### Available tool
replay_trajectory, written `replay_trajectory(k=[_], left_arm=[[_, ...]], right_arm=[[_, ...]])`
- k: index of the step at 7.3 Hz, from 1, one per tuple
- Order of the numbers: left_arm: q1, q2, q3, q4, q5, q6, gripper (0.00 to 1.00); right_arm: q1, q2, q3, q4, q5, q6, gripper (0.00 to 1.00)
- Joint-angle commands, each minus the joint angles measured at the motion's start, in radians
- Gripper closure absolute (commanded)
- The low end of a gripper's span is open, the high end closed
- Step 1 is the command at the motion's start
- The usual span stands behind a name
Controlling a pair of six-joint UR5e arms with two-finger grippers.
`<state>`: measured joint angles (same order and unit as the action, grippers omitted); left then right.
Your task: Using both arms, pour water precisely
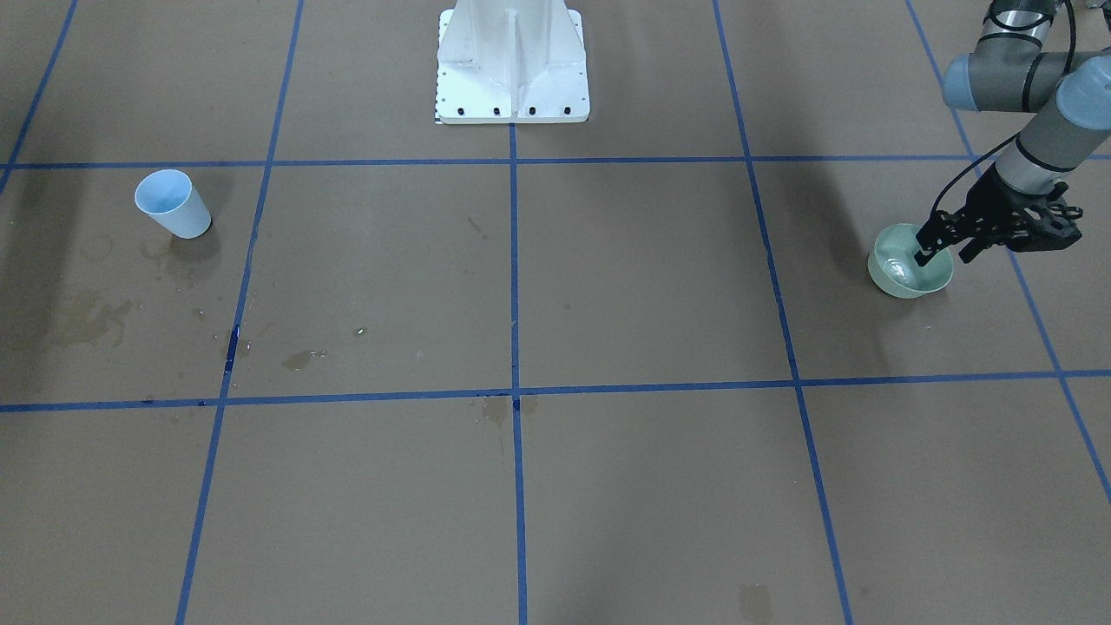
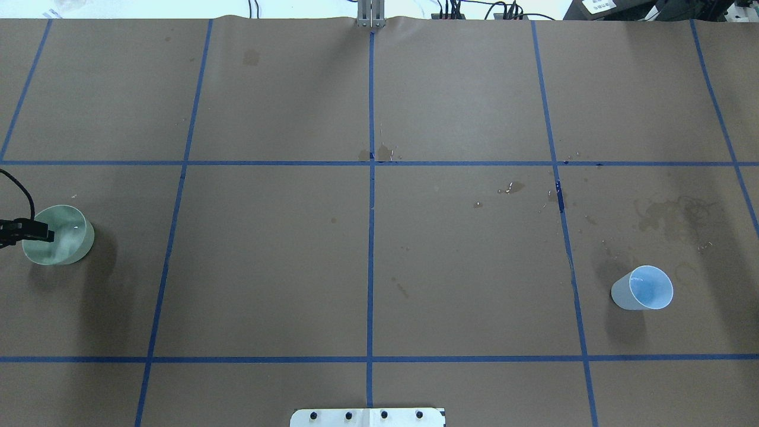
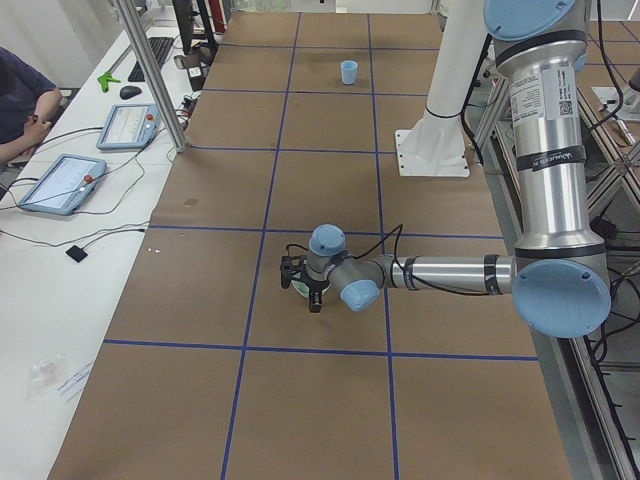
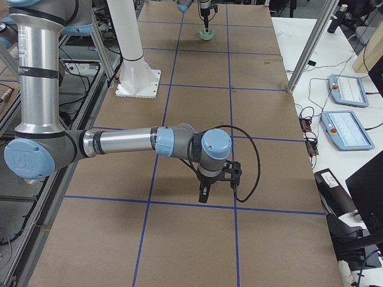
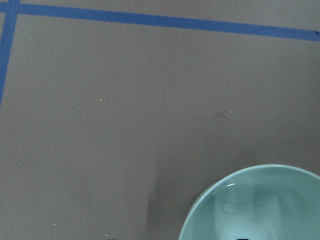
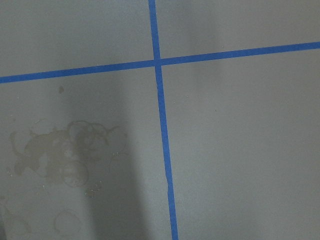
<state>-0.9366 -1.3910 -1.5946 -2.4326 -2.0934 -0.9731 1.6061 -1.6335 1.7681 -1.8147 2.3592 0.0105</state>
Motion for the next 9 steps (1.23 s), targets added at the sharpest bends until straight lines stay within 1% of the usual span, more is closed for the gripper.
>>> replay_trajectory(k=[1,2,3,4,5,6,7,8,9], left_arm=[[0.007,0.000,-0.001,-0.003,0.001,-0.009,1.00],[0.004,0.003,-0.007,-0.006,0.000,-0.012,1.00],[-0.001,0.009,-0.040,-0.003,-0.035,-0.030,1.00],[-0.023,0.012,-0.086,0.013,-0.144,-0.038,1.00],[-0.147,-0.017,-0.125,0.111,-0.251,-0.044,1.00],[-0.174,-0.101,-0.199,0.276,-0.284,-0.047,1.00],[-0.171,-0.185,-0.259,0.440,-0.277,-0.064,1.00],[-0.163,-0.304,-0.269,0.549,-0.275,-0.132,1.00],[-0.119,-0.409,-0.269,0.620,-0.249,-0.223,1.00]], right_arm=[[0.000,0.003,-0.001,0.000,-0.001,0.000,0.00],[0.000,0.011,0.001,-0.002,-0.004,0.008,0.00],[0.000,0.014,0.001,-0.002,-0.005,0.008,0.00],[0.000,0.014,0.001,-0.002,-0.005,0.008,0.00],[0.000,0.015,0.001,-0.002,-0.006,0.009,0.00],[0.000,0.015,0.001,-0.002,-0.008,0.009,0.00],[0.000,0.015,0.002,-0.002,-0.009,0.011,0.00],[0.000,0.015,0.008,-0.002,-0.009,0.011,0.00],[0.000,0.014,0.010,-0.002,-0.009,0.011,0.00]])
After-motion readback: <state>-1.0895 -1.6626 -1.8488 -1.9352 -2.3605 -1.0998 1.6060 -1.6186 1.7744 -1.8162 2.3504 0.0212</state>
